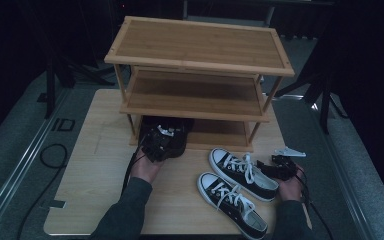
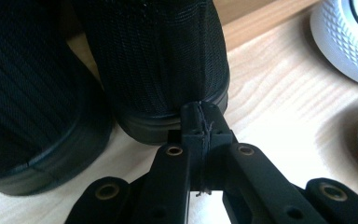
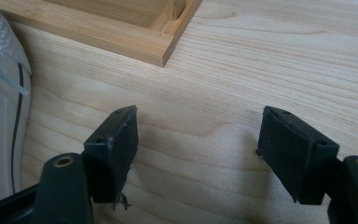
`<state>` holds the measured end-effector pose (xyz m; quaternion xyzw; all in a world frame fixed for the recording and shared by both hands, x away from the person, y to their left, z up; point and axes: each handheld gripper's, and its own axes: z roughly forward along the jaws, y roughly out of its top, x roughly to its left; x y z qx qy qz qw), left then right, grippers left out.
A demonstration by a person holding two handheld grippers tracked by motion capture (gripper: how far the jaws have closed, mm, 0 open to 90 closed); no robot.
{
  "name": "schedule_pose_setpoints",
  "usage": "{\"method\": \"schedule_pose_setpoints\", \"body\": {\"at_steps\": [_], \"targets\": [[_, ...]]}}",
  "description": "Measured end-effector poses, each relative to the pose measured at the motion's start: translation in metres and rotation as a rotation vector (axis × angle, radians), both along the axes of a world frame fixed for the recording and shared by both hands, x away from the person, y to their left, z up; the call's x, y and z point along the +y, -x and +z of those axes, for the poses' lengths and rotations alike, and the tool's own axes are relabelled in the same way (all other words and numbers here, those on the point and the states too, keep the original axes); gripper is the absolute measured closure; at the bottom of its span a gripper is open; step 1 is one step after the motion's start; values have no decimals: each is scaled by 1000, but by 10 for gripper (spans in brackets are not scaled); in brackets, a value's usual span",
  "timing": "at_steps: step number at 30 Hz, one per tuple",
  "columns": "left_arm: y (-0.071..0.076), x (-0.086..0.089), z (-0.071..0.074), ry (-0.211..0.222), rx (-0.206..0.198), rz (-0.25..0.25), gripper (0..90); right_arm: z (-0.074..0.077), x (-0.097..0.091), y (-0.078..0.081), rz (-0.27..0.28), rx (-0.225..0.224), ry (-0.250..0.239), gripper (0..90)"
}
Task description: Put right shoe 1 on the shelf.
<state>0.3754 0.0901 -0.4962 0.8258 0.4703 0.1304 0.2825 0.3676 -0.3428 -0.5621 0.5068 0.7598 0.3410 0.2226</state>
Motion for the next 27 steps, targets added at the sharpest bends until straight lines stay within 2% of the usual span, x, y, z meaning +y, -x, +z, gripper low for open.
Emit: {"method": "schedule_pose_setpoints", "body": {"at_steps": [5,12,14,18,21,27], "targets": [[-10,0,-2,28,5,22,894,0,0,0,0,0,1,284],[-15,-1,-2,29,6,28,894,0,0,0,0,1,1,284],[-18,0,-3,41,10,35,894,0,0,0,0,0,1,284],[-15,3,-4,38,2,20,872,0,0,0,0,1,0,284],[-11,9,-4,47,-3,8,850,0,0,0,0,0,0,284],[-1,23,-8,37,-8,-2,816,0,0,0,0,1,2,284]]}}
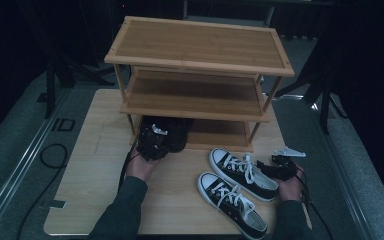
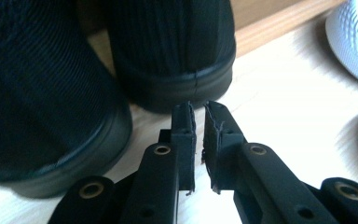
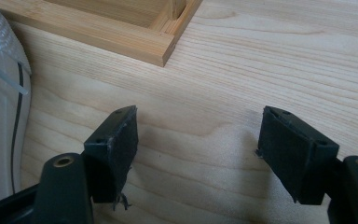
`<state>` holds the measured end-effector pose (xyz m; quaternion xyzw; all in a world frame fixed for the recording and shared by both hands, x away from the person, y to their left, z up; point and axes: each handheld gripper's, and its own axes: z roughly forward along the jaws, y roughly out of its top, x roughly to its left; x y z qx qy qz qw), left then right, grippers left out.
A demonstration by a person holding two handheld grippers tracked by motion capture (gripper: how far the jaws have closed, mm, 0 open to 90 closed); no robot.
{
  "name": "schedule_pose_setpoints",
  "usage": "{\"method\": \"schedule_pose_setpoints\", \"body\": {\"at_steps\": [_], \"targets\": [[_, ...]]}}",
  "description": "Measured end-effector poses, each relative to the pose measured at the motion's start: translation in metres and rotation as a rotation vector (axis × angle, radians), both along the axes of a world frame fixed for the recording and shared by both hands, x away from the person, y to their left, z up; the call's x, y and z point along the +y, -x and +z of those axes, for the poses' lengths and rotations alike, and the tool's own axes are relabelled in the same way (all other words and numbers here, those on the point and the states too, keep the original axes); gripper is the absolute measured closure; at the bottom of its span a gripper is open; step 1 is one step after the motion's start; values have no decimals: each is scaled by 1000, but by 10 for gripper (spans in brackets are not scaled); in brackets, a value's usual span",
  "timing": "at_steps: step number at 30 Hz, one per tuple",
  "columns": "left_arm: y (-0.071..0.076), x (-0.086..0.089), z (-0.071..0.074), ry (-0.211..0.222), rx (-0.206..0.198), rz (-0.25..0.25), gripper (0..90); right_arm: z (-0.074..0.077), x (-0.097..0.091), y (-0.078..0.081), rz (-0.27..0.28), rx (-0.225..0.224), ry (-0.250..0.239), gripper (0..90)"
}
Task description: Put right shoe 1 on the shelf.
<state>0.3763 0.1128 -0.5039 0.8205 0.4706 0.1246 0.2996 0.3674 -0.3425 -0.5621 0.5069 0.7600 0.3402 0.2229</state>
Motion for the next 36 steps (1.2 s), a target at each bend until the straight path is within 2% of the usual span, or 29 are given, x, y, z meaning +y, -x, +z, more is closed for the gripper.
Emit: {"method": "schedule_pose_setpoints", "body": {"at_steps": [5,8,14,20,22,24,32,36], "targets": [[5,8,-5,-1,3,-14,788,0,0,0,1,-2,1,284],[9,12,-10,-11,-4,-40,772,0,0,0,1,-2,0,284],[17,14,-18,-18,-37,-73,740,0,0,0,2,-2,2,284],[22,17,-27,-47,-59,-77,715,0,0,0,2,-2,0,284],[24,21,-32,-28,-66,-75,712,0,0,0,2,-2,1,284],[26,22,-34,-28,-75,-77,706,0,0,0,2,-2,1,284],[32,25,-38,4,-114,-77,687,0,0,0,2,-3,2,285],[32,26,-41,18,-121,-77,680,0,0,0,1,-2,5,285]]}}
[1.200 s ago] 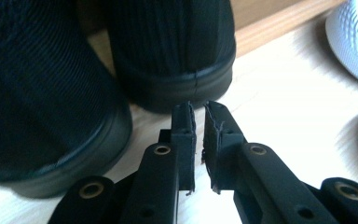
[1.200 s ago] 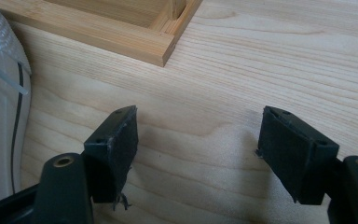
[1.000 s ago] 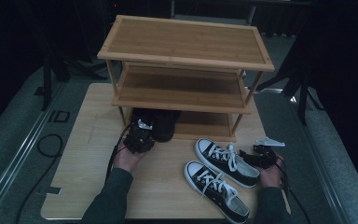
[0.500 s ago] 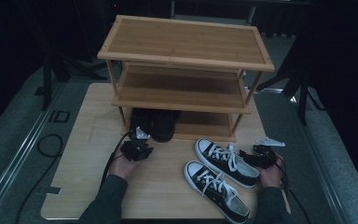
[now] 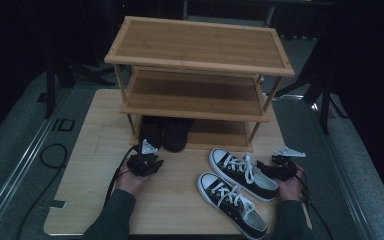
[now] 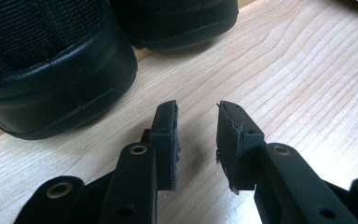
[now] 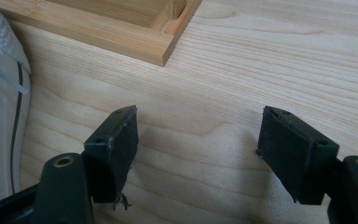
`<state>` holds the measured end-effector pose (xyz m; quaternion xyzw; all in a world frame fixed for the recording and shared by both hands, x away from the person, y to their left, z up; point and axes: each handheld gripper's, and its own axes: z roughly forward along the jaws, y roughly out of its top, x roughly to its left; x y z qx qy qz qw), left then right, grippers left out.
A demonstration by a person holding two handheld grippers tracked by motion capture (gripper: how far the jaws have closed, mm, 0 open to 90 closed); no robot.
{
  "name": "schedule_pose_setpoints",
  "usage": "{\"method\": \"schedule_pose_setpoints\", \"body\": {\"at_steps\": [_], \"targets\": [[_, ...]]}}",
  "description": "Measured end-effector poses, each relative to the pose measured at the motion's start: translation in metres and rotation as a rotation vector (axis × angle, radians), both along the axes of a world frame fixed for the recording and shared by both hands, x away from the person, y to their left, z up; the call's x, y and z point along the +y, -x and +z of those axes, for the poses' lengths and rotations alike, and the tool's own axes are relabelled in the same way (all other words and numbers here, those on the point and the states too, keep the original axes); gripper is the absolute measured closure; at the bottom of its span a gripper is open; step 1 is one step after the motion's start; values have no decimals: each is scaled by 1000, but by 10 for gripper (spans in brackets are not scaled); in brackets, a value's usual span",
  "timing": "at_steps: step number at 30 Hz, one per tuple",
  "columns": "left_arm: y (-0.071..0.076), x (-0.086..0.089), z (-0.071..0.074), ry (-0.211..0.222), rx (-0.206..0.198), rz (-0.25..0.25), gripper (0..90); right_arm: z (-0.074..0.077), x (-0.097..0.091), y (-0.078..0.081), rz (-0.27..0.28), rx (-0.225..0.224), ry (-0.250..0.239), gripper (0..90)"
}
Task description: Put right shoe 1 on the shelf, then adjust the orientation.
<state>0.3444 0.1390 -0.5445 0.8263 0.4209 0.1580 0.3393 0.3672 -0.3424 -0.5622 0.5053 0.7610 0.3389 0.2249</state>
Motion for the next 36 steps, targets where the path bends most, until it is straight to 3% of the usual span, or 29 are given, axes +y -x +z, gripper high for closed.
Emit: {"method": "schedule_pose_setpoints", "body": {"at_steps": [5,20,23,28,36], "targets": [[1,2,-3,47,-25,15,648,0,0,0,0,0,-1,284],[0,6,-12,67,-35,35,599,0,0,0,-5,-2,6,283],[1,5,-13,64,-42,35,589,0,1,0,35,8,11,217],[1,3,-15,60,-47,34,585,3,-2,-3,67,44,26,226],[2,-1,-18,47,-66,41,586,14,-13,2,111,107,66,489]]}}
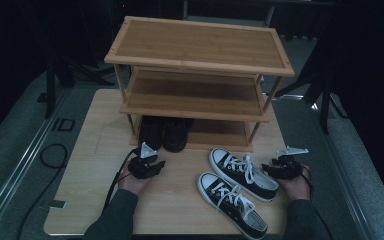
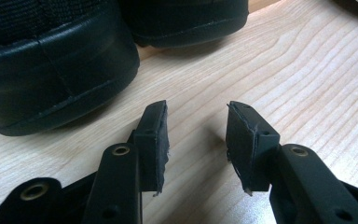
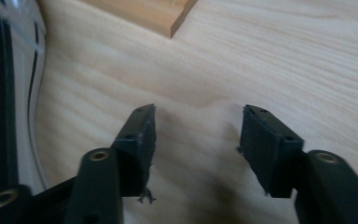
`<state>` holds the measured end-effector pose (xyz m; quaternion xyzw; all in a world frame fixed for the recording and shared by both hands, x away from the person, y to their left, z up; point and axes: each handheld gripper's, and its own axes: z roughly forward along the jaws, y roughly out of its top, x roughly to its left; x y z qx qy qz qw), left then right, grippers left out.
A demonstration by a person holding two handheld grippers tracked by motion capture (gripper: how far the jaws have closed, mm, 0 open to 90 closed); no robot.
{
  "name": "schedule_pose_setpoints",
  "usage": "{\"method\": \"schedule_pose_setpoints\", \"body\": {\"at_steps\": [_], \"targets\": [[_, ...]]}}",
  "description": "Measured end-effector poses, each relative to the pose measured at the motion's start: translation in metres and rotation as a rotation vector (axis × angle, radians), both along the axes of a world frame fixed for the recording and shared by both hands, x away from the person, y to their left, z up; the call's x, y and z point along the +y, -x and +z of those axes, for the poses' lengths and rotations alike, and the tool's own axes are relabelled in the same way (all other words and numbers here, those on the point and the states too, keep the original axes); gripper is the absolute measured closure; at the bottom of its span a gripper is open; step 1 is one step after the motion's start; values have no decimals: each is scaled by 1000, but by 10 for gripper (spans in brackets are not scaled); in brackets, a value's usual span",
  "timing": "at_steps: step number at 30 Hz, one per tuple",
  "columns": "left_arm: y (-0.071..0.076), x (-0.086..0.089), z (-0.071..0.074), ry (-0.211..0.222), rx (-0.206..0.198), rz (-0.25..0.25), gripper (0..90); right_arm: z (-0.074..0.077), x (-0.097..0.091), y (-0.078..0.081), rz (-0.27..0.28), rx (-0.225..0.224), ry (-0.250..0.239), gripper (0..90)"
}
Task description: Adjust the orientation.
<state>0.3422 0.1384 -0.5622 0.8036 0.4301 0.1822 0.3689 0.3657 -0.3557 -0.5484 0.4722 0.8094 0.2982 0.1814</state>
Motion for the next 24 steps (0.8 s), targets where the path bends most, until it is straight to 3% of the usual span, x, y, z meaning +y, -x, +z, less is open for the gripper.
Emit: {"method": "schedule_pose_setpoints", "body": {"at_steps": [4,7,11,16,24], "targets": [[0,-1,-2,-8,-1,2,586,7,-2,7,33,7,47,509],[2,-2,-2,-21,-10,4,586,17,-2,13,55,7,47,524],[3,-4,-2,-25,-16,-4,586,30,0,16,113,32,42,631],[2,-3,-2,-20,-9,-2,572,48,8,21,177,22,66,738],[4,-5,-2,-42,-28,-1,566,75,25,34,285,10,101,766]]}}
